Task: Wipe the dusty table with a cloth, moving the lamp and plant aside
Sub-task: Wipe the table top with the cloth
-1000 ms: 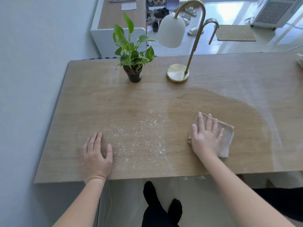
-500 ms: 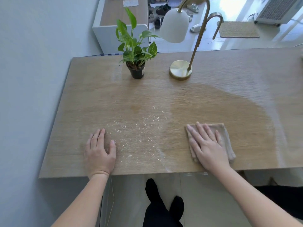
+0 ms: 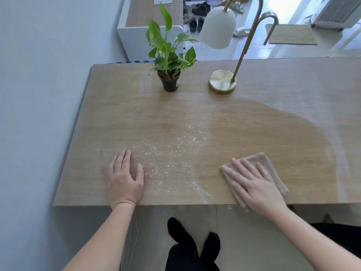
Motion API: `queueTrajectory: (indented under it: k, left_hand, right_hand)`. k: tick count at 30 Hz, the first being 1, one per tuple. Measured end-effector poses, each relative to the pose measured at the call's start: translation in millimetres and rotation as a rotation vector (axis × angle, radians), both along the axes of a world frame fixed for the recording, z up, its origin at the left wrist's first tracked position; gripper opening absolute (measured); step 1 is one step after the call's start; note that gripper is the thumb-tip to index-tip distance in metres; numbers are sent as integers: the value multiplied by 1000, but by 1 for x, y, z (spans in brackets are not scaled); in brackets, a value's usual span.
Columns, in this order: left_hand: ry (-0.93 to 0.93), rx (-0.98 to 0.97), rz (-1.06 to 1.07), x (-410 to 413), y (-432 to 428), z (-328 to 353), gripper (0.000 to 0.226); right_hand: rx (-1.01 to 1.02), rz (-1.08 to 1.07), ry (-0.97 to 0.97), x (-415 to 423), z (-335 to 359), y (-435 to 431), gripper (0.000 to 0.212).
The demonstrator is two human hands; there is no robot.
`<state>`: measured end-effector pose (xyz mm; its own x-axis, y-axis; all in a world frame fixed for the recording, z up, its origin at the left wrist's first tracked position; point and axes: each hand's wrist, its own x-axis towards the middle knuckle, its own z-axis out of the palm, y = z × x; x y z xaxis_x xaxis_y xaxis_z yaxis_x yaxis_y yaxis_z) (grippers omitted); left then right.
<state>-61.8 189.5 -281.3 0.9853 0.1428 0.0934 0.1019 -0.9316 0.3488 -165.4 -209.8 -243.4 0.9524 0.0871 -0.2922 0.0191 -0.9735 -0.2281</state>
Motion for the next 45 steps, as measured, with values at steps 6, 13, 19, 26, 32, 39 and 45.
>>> queueTrajectory:
  k: [6, 13, 19, 26, 32, 39, 45]
  left_hand:
    - [1, 5, 7, -2, 0, 0, 68]
    - [1, 10, 4, -2, 0, 0, 66]
    - [-4, 5, 5, -2, 0, 0, 66]
    - [-6, -4, 11, -3, -2, 3, 67]
    - [6, 7, 16, -3, -2, 2, 66]
    - [15, 2, 21, -1, -1, 1, 66]
    - [25, 11, 16, 0, 0, 0, 65]
  right_hand:
    - [73, -133, -10, 45, -10, 81, 49]
    - [44, 256, -15, -43, -5, 56, 50]
    - [9, -150, -12, 37, -1, -12, 50]
    - [34, -89, -18, 55, -8, 72, 55]
    - [-29, -112, -10, 36, 0, -2, 56]
    - [52, -578, -46, 194, -6, 34, 61]
    - [75, 4, -60, 129, -4, 102, 56]
